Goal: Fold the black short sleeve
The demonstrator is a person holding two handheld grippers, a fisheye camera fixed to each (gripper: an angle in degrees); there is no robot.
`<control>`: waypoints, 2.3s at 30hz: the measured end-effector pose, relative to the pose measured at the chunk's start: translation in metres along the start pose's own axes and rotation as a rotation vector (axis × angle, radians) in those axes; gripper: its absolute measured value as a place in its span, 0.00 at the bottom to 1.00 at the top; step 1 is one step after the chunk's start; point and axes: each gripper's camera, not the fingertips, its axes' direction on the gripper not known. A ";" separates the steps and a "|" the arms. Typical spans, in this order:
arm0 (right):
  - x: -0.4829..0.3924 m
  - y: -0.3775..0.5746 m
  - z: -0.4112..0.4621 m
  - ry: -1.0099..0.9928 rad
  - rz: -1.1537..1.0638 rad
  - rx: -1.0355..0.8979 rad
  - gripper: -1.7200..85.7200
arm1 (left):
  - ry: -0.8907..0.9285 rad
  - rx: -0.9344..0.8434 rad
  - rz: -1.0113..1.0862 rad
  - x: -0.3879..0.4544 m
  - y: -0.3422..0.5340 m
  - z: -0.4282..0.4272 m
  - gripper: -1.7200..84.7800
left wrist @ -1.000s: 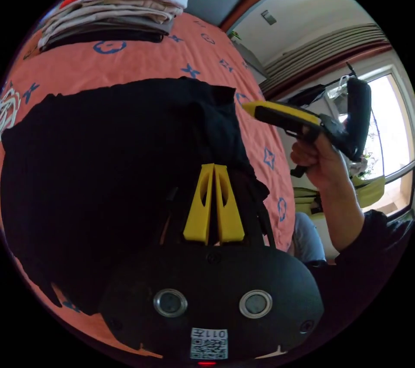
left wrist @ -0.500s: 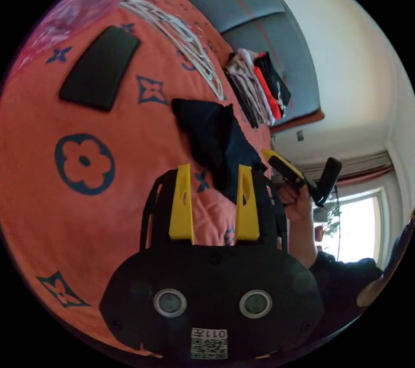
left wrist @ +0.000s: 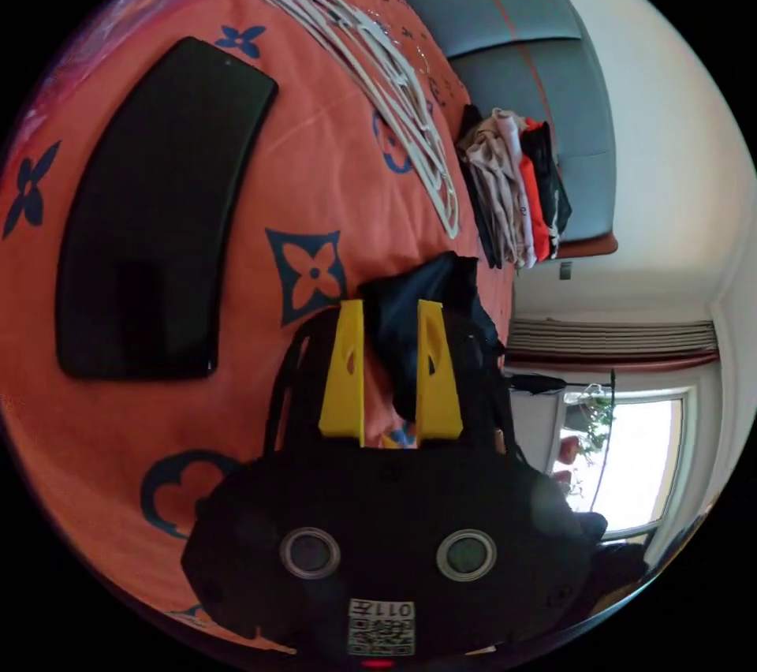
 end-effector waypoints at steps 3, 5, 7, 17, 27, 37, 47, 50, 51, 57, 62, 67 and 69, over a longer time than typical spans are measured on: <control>0.012 0.001 -0.001 -0.032 0.080 0.030 0.08 | -0.021 0.038 -0.011 -0.001 -0.004 -0.009 0.04; 0.031 0.007 -0.014 -0.099 0.169 0.115 0.07 | -0.017 0.070 0.062 0.012 -0.004 -0.021 0.03; 0.057 0.020 -0.023 -0.212 0.307 0.189 0.06 | -0.042 0.076 0.164 0.035 -0.006 -0.030 0.03; 0.163 0.160 0.049 -0.710 1.105 0.283 0.06 | -0.207 -0.307 0.596 0.179 0.006 0.097 0.06; 0.190 0.215 0.037 -0.575 0.918 0.279 0.06 | -0.207 -0.094 0.516 0.167 0.036 0.022 0.12; 0.214 0.126 0.109 -0.494 0.744 0.022 0.04 | 0.001 -0.110 0.145 0.086 0.086 0.010 0.15; 0.273 0.059 0.097 -0.474 0.545 0.037 0.19 | -0.184 -0.097 0.286 0.143 0.143 0.004 0.20; 0.263 0.027 0.123 -0.355 0.500 -0.050 0.17 | -0.220 -0.115 0.303 0.159 0.150 0.000 0.18; 0.261 0.018 0.133 -0.333 0.490 -0.075 0.16 | -0.220 -0.111 0.299 0.164 0.152 -0.002 0.17; 0.259 0.027 0.180 -0.228 0.399 -0.186 0.07 | -0.163 -0.111 0.318 0.198 0.159 -0.004 0.05; 0.310 0.089 0.147 -0.409 0.448 0.020 0.05 | -0.082 -0.083 0.471 0.263 0.175 -0.028 0.03; 0.380 0.203 0.123 -0.617 0.590 0.222 0.05 | -0.081 -0.133 0.752 0.369 0.203 -0.018 0.03; 0.408 0.267 0.128 -0.646 0.672 0.260 0.05 | -0.136 -0.169 0.866 0.416 0.220 0.005 0.03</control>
